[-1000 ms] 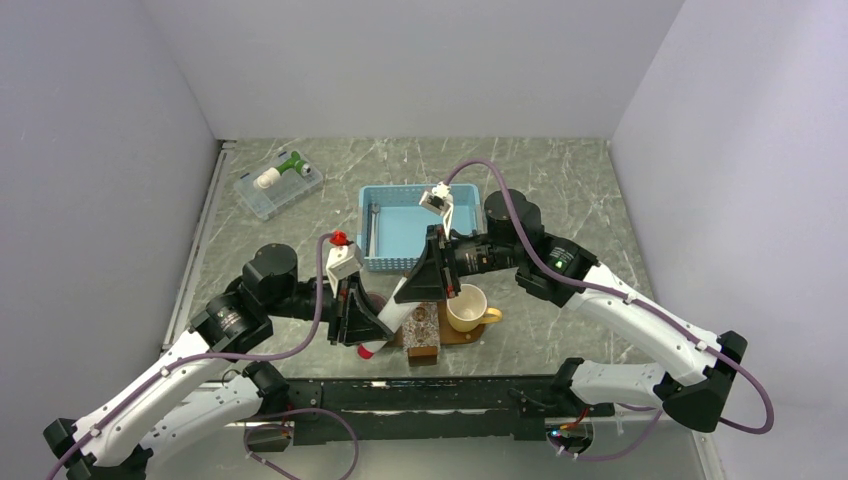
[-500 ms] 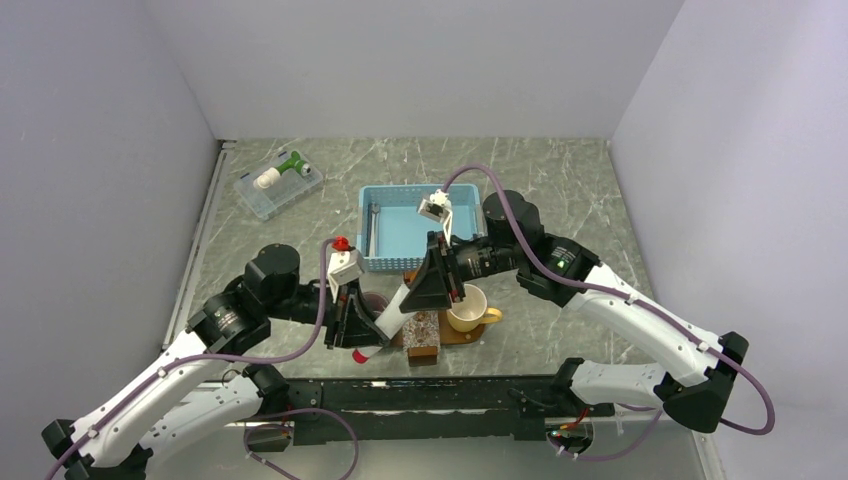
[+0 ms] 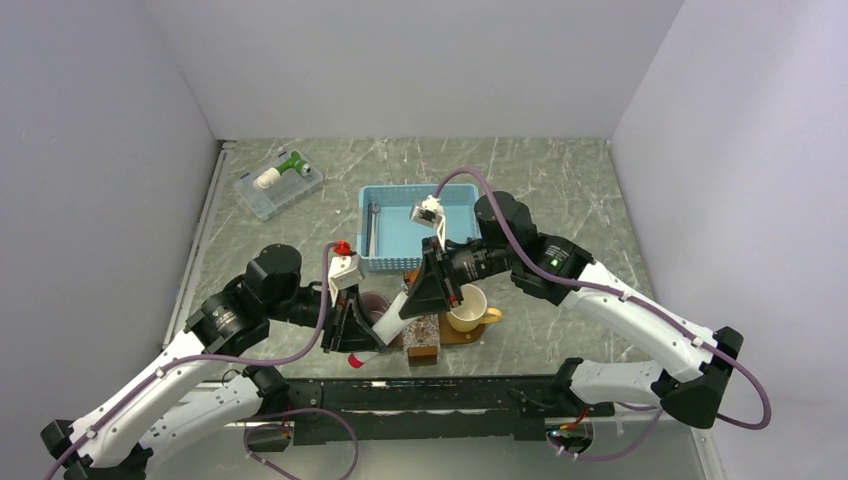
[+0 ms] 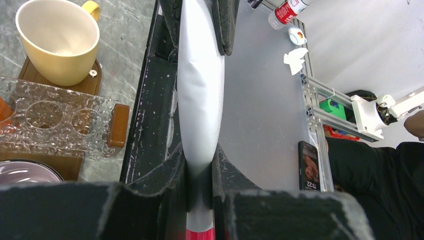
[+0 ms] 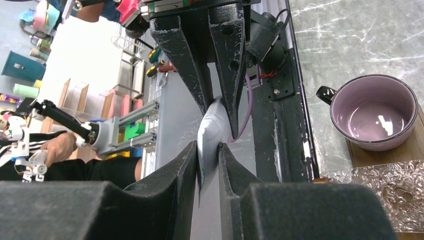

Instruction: Prepare toiletry sets of a toothbrush and toothpaste on the tray

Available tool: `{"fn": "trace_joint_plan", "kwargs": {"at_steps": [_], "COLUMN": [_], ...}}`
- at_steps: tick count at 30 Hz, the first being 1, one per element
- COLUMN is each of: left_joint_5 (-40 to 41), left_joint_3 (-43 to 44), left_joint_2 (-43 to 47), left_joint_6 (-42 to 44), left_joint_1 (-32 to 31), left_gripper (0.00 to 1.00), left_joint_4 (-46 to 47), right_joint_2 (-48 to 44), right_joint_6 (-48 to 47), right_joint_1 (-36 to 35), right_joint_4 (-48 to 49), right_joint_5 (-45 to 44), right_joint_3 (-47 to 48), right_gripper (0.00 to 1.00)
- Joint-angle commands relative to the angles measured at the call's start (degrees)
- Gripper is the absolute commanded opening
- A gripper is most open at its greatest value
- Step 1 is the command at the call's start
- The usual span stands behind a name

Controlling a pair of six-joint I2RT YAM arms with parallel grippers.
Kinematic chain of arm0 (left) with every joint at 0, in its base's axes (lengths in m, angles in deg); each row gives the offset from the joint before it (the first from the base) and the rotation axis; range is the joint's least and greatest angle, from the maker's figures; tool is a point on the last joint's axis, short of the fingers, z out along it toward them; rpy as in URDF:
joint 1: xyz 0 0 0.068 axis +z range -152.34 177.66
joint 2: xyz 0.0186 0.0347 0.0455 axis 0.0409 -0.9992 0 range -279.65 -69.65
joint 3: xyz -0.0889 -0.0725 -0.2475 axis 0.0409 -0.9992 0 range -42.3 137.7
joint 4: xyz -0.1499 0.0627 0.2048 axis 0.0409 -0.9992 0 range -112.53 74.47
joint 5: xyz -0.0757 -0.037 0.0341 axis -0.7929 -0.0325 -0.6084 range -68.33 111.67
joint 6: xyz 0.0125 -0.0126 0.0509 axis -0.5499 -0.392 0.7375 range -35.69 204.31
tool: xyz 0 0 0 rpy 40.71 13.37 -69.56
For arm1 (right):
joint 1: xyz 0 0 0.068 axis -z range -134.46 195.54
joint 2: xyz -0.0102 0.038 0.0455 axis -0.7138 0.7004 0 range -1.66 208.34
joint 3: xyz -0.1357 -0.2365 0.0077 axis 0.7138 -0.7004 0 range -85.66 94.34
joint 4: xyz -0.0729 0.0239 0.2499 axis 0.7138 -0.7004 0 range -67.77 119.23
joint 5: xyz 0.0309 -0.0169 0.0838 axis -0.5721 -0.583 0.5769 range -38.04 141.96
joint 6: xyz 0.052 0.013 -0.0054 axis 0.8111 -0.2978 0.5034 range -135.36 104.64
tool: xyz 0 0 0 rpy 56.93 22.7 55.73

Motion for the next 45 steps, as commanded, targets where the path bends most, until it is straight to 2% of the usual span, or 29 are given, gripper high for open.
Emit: {"fn": "trace_joint_plan", "kwargs": {"at_steps": [1,7,9,10,12,15,16,18,22,29,35,45], "left_joint_5": [-1.1,-0.8,-0.6,-0.5,-0.4,0.4,0.5,1.1,2.0,6.4,19.0,37.1], "left_joint_3": [2.5,2.4,2.3,2.3,2.4,2.5,2.6,2.7,3.3,5.1,8.1,7.8], "left_joint_2": [-0.2,-0.1,-0.1,-0.1,-0.2,-0.2,-0.1,0.0,0.1,0.1,1.9,7.1], "left_joint_6": [1.4,1.5,1.5,1.4,1.4,1.6,1.7,1.9,2.3,3.6,4.0,3.0], "left_joint_1": [0.0,0.0,0.0,0.0,0.0,0.0,0.0,0.0,0.0,0.0,0.0,0.0], "left_gripper": [0.05,0.05,0.05,0.06,0.1,0.23,0.35,0.52,0.68,0.73,0.75,0.81], "left_joint_4": [2.3,2.2,2.4,2.4,2.5,2.1,1.9,1.7,0.9,-2.2,-7.1,-11.0], "right_joint_2": [0.9,1.9,2.2,2.4,2.5,2.5,2.5,2.3,1.9,1.5,0.5,-0.8], "right_joint_6": [-0.9,-1.3,-1.4,-1.6,-1.8,-2.5,-2.7,-2.9,-3.3,-5.0,-7.2,-10.4], "right_joint_1": [-1.5,-2.8,-3.3,-3.6,-4.0,-4.2,-4.2,-4.2,-4.2,-4.3,-4.3,-4.3], "right_joint_4": [2.0,1.7,1.7,1.7,1.1,-0.1,-0.5,-1.1,-2.4,-6.3,-12.4,-25.6], "right_joint_5": [1.7,1.1,0.8,0.4,-0.4,-2.4,-2.8,-3.8,-6.0,-9.0,-13.5,-24.5], "right_joint_3": [2.6,2.6,2.6,2.6,2.7,2.8,2.8,2.9,2.9,4.3,6.8,12.1], "right_gripper": [0.21,0.2,0.1,0.01,0.0,0.0,0.0,0.0,0.0,0.0,0.0,0.0]}}
